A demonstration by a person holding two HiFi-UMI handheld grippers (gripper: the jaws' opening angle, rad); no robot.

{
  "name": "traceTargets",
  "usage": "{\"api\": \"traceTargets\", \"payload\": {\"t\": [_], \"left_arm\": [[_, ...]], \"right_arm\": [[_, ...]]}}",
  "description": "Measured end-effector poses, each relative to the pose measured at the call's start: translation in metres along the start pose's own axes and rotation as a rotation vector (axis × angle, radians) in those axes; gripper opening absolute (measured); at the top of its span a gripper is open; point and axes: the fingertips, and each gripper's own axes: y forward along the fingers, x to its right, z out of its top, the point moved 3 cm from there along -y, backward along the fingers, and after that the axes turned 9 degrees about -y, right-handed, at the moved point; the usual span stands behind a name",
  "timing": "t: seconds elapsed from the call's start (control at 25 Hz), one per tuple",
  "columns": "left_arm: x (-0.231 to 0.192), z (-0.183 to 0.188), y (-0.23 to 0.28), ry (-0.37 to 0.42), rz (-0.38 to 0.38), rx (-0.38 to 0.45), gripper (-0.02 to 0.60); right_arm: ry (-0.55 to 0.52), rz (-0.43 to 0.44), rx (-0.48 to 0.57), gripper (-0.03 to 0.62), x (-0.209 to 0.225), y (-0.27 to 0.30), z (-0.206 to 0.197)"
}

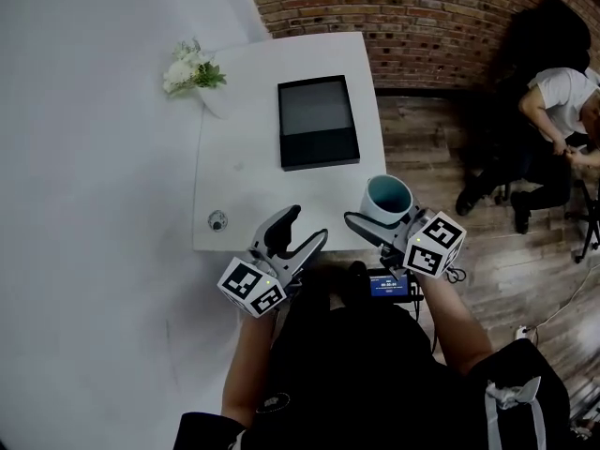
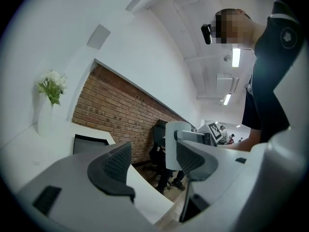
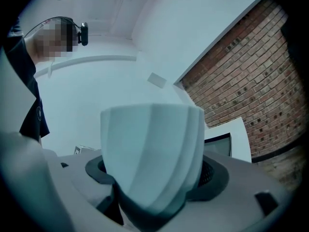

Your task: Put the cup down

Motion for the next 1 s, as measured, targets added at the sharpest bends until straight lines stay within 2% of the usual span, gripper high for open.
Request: {"api": "traceTargets", "payload": {"t": [0.56,1.0], "left_arm": [[-0.04,0.024,0.009,0.013,-0.132,-0.05,0.299],[-0.048,0.023,0.011,-0.001,-0.14,-0.056,0.299]], "right_arm": [[-0.008,-0.11,0.037,0.4,-0.005,0.037,0.013],[0.001,-0.125,0.033,0.399,-0.003,0.04,0.009]]}}
